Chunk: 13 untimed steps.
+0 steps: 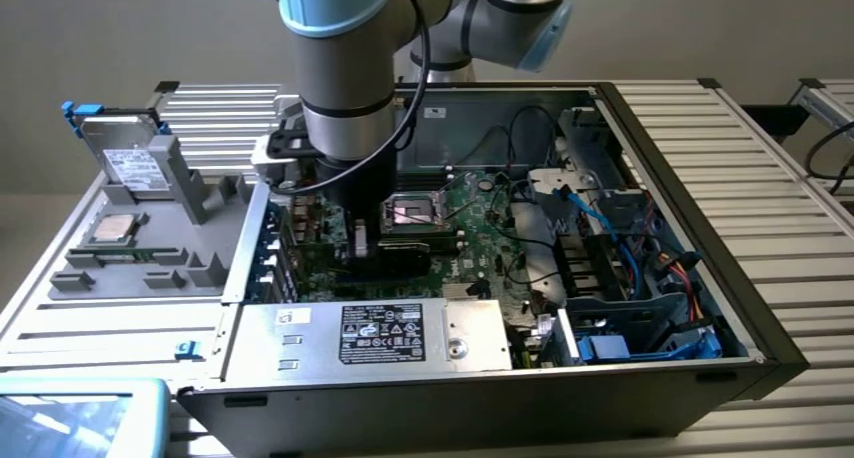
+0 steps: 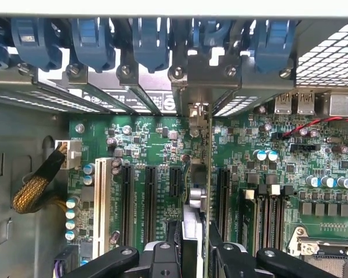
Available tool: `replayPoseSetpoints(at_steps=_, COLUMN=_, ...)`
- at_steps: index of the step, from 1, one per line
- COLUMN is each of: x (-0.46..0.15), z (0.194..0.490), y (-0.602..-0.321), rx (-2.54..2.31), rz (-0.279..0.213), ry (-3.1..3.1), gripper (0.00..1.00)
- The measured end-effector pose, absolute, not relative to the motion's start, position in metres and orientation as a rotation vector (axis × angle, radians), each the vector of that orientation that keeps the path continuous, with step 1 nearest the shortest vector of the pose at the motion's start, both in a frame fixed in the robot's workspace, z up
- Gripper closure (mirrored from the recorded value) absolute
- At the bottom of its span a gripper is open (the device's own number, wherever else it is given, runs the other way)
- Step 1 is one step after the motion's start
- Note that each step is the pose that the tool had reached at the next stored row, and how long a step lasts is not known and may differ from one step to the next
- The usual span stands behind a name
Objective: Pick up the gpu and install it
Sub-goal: 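Insert the gpu into the slot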
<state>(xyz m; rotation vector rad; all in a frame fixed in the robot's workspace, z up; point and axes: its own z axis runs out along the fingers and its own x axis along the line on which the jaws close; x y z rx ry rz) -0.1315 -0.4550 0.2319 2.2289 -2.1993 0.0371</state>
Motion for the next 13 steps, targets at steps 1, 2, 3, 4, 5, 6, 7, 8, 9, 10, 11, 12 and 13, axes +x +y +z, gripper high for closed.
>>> replayPoseSetpoints(at_steps=1, x=-0.1320, z=0.2319, y=-0.4550, rx=2.231, rz=0.041, ry=-2.201, gripper=0.72)
replayPoseSetpoints(at_steps=2, x=-0.1323, z=0.2319, y=-0.4550, rx=2.232, rz=0.045, ry=-2.203, gripper=0.72)
replayPoseSetpoints(at_steps=3, x=-0.1322, z=0.2319, y=-0.4550, rx=2.232, rz=0.045, ry=-2.203, gripper=0.72)
replayPoseSetpoints(at_steps=4, x=-0.1322, z=0.2319, y=-0.4550, rx=2.232, rz=0.045, ry=-2.203, gripper=0.72)
replayPoseSetpoints(at_steps=5, x=-0.1322, z=0.2319, y=-0.4550, rx=2.232, rz=0.045, ry=-2.203, gripper=0.72)
replayPoseSetpoints(at_steps=6, x=-0.1322, z=0.2319, y=-0.4550, rx=2.232, rz=0.045, ry=-2.203, gripper=0.72)
replayPoseSetpoints(at_steps=7, x=-0.1322, z=0.2318, y=-0.4550, rx=2.233, rz=0.045, ry=-2.203, gripper=0.72)
replayPoseSetpoints(at_steps=8, x=-0.1322, z=0.2318, y=-0.4550, rx=2.233, rz=0.045, ry=-2.203, gripper=0.72)
replayPoseSetpoints(at_steps=9, x=-0.1322, z=0.2318, y=-0.4550, rx=2.232, rz=0.045, ry=-2.203, gripper=0.72)
replayPoseSetpoints(at_steps=10, x=-0.1322, z=0.2318, y=-0.4550, rx=2.233, rz=0.045, ry=-2.203, gripper=0.72)
replayPoseSetpoints(at_steps=11, x=-0.1322, z=0.2318, y=-0.4550, rx=2.232, rz=0.045, ry=-2.203, gripper=0.72)
replayPoseSetpoints(at_steps=12, x=-0.1322, z=0.2319, y=-0.4550, rx=2.233, rz=0.045, ry=-2.203, gripper=0.72)
replayPoseSetpoints(at_steps=13, x=-0.1322, z=0.2318, y=-0.4550, rx=2.233, rz=0.045, ry=-2.203, gripper=0.72)
